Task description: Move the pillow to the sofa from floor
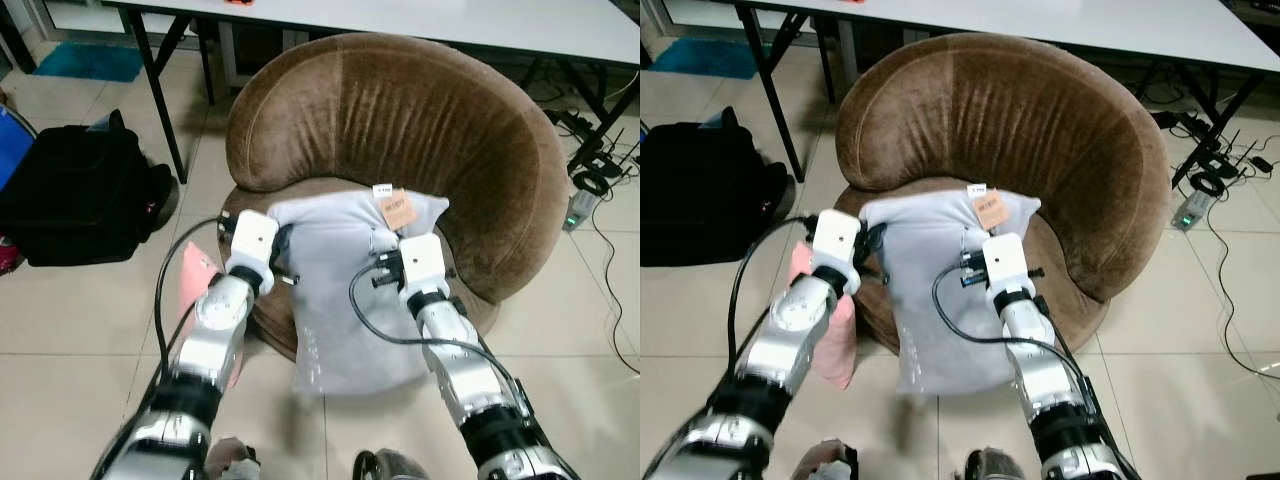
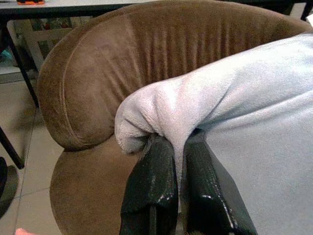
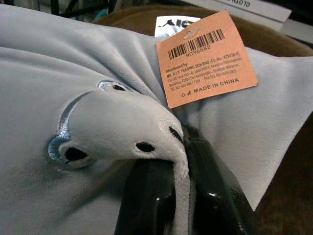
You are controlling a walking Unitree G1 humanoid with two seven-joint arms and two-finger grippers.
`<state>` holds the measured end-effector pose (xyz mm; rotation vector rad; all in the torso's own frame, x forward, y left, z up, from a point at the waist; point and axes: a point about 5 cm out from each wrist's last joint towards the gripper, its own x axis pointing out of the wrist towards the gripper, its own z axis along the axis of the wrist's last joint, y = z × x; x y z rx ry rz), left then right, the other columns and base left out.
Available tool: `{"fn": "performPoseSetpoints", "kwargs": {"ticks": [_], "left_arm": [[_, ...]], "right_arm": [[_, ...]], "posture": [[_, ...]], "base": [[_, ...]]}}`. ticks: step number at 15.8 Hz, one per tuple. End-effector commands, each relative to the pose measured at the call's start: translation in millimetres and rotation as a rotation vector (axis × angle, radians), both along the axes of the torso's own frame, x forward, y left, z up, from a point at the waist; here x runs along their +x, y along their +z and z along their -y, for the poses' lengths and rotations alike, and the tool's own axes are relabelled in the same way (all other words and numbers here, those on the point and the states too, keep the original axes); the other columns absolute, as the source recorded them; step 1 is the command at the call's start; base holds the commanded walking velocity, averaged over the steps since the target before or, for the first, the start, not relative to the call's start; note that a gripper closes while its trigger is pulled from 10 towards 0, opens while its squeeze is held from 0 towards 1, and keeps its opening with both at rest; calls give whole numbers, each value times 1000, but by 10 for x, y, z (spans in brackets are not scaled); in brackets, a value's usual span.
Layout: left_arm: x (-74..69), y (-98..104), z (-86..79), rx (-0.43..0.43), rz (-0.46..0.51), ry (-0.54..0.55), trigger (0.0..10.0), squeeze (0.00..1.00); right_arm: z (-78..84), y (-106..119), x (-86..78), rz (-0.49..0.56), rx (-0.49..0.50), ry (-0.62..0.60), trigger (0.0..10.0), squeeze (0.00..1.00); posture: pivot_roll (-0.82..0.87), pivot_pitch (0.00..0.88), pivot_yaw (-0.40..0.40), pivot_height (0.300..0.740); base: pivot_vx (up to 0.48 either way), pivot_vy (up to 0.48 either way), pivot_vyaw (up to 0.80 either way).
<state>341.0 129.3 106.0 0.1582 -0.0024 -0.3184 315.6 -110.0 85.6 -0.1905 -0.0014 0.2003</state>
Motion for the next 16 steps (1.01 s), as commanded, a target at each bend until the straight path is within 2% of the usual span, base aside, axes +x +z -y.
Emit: {"fn": "performPoseSetpoints", "kwargs": {"ticks": [1,2,3,4,6,7,9,11,12,13,16], "left_arm": [[90,94,-122,-19,4,61,10000,0],[270,414,-207,4,71,61,10000,0],[318,509,-222,9,88,57,10000,0],[509,840,-242,99,127,27,10000,0],[602,1011,-265,146,142,21,10000,0],[684,1152,-315,227,151,38,10000,0],[749,1189,-410,354,101,75,10000,0],[762,1151,-474,404,55,102,10000,0],[762,1138,-487,403,47,111,10000,0],[761,1114,-514,367,31,137,10000,1000],[761,1081,-493,365,22,137,10000,1000]], "right_arm": [[113,98,57,31,28,-53,10000,0],[107,136,81,42,30,-53,10000,0],[105,139,85,42,30,-53,10000,0],[88,129,91,37,30,-52,10000,0],[67,121,83,35,31,-48,10000,0],[40,108,68,31,33,-45,10000,0],[20,81,24,26,35,-47,10000,0],[59,46,-30,19,32,-68,10000,0],[72,41,-38,18,31,-75,10000,0],[105,32,-62,18,28,-87,10000,0],[133,29,-87,14,24,-96,10000,0]], "posture": [[88,93,-98,740],[91,95,-95,740],[93,96,-95,740],[92,100,-91,740],[86,102,-87,740],[75,103,-78,740],[43,103,-62,740],[7,103,-47,740],[-6,103,-42,740],[-21,104,-40,740],[-30,110,-41,740]], "base": [[0,0,0],[0,0,0],[0,0,0],[0,0,0],[0,0,0],[0,0,0],[0,0,0],[0,0,0],[0,0,0],[0,0,0],[0,0,0]]}}
